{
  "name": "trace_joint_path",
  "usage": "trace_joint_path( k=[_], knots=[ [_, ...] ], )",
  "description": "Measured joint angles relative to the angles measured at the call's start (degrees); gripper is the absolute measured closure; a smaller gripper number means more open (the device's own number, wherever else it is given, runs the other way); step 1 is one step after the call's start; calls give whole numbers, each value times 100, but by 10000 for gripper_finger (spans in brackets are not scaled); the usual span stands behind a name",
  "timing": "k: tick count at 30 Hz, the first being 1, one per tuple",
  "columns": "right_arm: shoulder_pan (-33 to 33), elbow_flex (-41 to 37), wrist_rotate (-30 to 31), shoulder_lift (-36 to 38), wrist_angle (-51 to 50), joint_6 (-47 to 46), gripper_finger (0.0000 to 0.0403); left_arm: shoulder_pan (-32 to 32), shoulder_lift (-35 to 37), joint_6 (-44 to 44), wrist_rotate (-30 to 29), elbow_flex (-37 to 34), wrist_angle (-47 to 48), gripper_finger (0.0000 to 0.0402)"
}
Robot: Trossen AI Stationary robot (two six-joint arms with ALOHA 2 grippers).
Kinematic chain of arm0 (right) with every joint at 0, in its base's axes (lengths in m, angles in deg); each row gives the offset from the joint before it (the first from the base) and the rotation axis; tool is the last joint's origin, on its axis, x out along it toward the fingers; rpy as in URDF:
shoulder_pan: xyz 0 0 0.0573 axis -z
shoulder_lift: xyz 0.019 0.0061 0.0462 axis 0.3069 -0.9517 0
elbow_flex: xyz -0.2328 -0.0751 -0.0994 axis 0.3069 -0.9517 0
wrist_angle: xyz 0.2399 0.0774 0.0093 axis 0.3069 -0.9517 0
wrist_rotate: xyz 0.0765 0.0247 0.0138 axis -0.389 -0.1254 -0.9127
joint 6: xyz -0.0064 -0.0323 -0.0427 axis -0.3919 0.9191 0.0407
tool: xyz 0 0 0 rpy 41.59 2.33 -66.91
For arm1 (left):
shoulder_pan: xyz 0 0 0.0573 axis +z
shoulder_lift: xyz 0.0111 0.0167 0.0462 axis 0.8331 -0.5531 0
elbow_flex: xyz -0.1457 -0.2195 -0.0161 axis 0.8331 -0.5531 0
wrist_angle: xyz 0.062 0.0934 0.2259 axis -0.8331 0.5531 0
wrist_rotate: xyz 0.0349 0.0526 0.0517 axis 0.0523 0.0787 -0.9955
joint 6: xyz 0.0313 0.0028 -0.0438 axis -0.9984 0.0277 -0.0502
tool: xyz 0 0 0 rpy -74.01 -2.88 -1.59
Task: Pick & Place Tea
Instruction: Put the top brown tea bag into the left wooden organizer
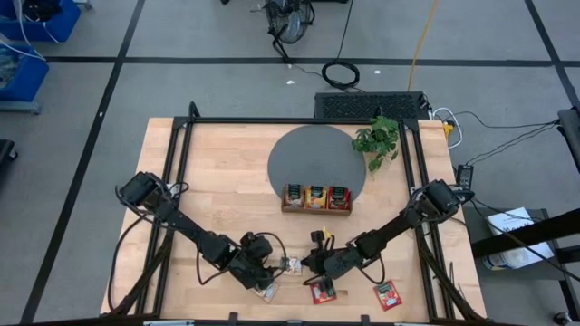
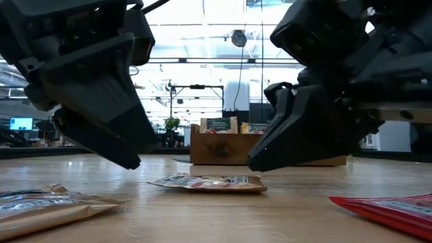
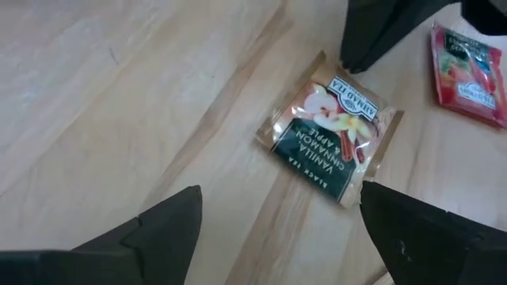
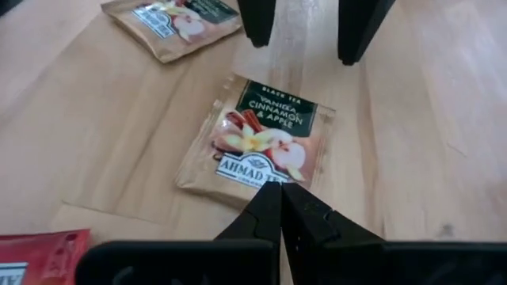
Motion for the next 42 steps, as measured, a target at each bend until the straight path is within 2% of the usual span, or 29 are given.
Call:
trace_joint_path(
  k=[15,20,25,29,32,35,37,42],
  knots=[
    [11,0,-5,-3,-246,-29,403,81,0,0,2,0,-14,64],
    [135,10,-282,-215,44,-158,403,81,0,-5,2,0,-93,63],
    [215,17,-295,-374,203,-155,403,81,0,-44,2,0,-136,62],
    [153,17,99,-392,286,86,403,81,0,-116,0,0,-113,62],
    [29,-8,613,-227,158,299,403,80,0,-191,3,0,-115,61],
    [-111,-15,779,-54,237,448,403,58,0,-176,256,0,-119,61],
    [-197,-1,741,22,457,508,403,25,0,-42,583,0,-122,62],
    [-174,-4,10,-47,792,489,403,-161,2,380,934,4,-298,62]
  ],
)
